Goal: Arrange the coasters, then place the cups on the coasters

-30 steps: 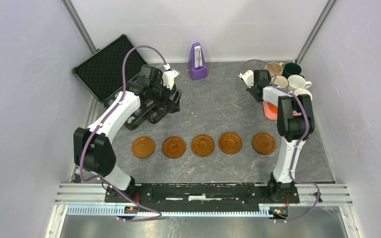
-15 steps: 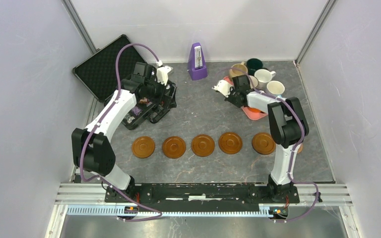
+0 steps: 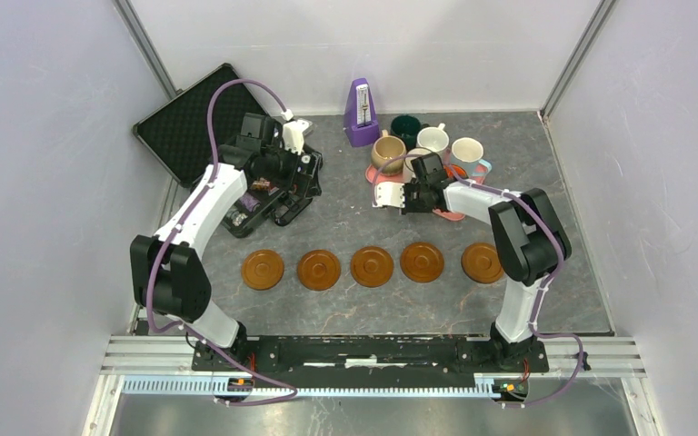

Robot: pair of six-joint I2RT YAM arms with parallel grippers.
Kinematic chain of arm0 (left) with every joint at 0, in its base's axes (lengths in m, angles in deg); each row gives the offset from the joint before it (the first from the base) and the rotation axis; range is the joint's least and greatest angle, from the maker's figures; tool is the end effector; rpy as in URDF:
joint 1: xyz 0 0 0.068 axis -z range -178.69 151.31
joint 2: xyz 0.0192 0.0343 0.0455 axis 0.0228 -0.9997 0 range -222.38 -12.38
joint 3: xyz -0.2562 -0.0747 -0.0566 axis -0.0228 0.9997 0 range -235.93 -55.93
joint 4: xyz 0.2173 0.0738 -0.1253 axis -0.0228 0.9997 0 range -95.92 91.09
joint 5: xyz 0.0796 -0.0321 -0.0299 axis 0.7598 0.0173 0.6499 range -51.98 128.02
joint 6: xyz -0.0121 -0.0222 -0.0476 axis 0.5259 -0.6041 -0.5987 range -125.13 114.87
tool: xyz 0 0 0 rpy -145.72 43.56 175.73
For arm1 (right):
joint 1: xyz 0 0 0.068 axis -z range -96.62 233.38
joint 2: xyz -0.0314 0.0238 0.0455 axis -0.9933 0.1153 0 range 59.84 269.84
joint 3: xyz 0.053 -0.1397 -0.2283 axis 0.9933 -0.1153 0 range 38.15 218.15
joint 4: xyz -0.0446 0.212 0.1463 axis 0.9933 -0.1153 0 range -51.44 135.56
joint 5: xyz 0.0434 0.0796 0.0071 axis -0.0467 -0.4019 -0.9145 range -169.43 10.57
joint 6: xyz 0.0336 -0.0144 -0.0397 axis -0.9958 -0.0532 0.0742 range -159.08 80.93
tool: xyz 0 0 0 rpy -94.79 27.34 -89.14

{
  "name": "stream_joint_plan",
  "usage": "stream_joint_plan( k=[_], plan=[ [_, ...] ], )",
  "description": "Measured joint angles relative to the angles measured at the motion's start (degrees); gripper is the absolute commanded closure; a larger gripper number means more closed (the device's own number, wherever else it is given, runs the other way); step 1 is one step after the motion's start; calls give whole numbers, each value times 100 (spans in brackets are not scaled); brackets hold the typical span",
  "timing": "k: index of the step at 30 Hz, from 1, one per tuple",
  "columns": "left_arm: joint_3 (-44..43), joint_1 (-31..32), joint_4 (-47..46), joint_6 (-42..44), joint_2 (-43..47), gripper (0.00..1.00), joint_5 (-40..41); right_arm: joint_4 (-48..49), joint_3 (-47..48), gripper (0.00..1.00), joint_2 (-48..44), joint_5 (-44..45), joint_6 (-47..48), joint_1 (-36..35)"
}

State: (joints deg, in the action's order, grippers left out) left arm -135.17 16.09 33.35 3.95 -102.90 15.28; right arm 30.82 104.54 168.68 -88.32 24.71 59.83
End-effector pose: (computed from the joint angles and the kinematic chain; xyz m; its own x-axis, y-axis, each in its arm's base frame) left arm 0.3273 -0.1007 0.3060 -0.6626 0.3254 -0.6746 0.5847 0.7876 -0.1945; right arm 0.3514 0.1591 0.1505 0.0826 -0.9308 -0.3560 -0.8995 0.0842 -0.4288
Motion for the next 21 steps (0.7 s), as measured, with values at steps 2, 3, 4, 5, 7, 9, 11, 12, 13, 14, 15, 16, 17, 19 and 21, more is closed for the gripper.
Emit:
stream_joint_plan(
  k=[2, 3, 4, 5, 7, 9, 11, 12, 13, 14, 15, 16, 17, 19, 21],
  plan=[
    [0, -17, 0, -2, 0, 0, -9, -22, -109, 100, -79, -37, 310, -37],
    [0, -24, -2, -2, 0, 0, -11, -42, -160, 100, -118, -55, 452, -52],
    [0, -31, -2, -2, 0, 0, -15, -57, -201, 100, -151, -63, 560, -66],
    [0, -33, -2, -2, 0, 0, -17, -70, -256, 100, -195, -79, 691, -79],
    [0, -46, -2, -2, 0, 0, -22, -90, -378, 100, -289, -122, 931, -96],
    [0, -48, -2, -2, 0, 0, -24, -105, -483, 100, -372, -149, 1121, -111],
    [0, -52, 0, -2, 0, 0, -31, -109, -608, 100, -466, -160, 1322, -133],
    [0, -52, -2, -2, 0, 0, -35, -109, -667, 100, -509, -162, 1408, -142],
    [0, -55, -2, -2, 0, 0, -35, -101, -737, 100, -562, -160, 1491, -153],
    [0, -57, -2, -2, 0, 0, -37, -101, -802, 100, -614, -160, 1569, -162],
    [0, -57, -2, -2, 0, 0, -37, -103, -863, 100, -664, -160, 1635, -170],
    [0, -57, -2, -2, 0, 0, -37, -109, -907, 100, -697, -162, 1685, -175],
    [0, -57, -2, -2, 0, 0, -37, -120, -949, 100, -737, -164, 1746, -179],
    [0, -57, 0, 0, -2, 0, -44, -155, -994, 100, -782, -173, 1825, -181],
    [0, -57, 0, 0, -7, 0, -61, -177, -1029, 100, -820, -195, 1908, -166]
  ],
)
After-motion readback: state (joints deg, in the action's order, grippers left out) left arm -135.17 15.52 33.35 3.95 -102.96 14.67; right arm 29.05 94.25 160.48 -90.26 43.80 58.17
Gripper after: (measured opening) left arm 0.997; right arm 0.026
